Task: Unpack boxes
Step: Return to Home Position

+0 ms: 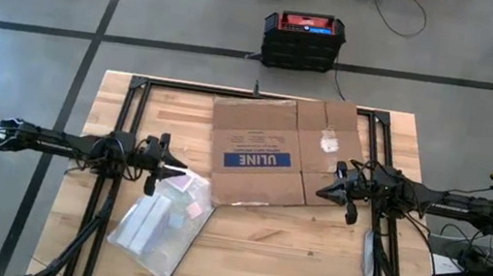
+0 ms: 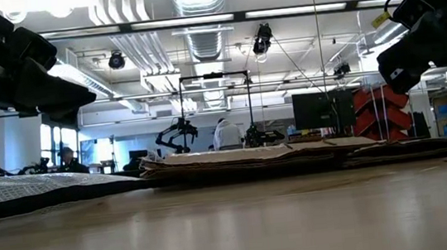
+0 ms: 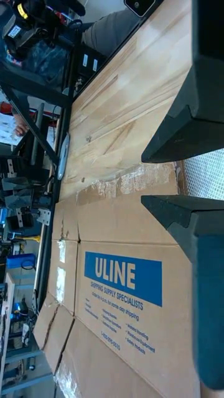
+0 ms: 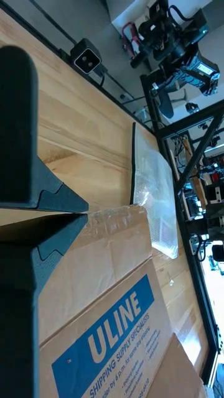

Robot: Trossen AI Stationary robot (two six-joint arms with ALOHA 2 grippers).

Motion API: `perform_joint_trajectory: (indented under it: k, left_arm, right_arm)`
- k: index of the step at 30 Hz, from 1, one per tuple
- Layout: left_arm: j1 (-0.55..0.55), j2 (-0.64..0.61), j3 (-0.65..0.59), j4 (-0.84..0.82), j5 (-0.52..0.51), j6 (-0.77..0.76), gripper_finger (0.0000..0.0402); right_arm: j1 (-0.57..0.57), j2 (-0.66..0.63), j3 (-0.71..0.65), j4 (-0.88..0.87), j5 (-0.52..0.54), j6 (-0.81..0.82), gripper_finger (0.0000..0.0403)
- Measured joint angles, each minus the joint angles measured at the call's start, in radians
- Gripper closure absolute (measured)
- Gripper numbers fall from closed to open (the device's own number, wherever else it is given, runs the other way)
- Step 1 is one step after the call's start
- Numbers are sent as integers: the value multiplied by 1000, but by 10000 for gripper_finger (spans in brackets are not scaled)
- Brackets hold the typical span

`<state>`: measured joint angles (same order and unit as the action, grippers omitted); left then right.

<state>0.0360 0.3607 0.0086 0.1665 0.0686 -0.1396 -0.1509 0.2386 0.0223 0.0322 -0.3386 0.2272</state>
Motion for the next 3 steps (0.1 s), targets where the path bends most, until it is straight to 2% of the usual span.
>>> perform_joint_trajectory:
  k: [3]
  left_arm:
    - [0,0,0,0,0,0,324]
  right_arm:
    - [0,0,0,0,0,-1,403]
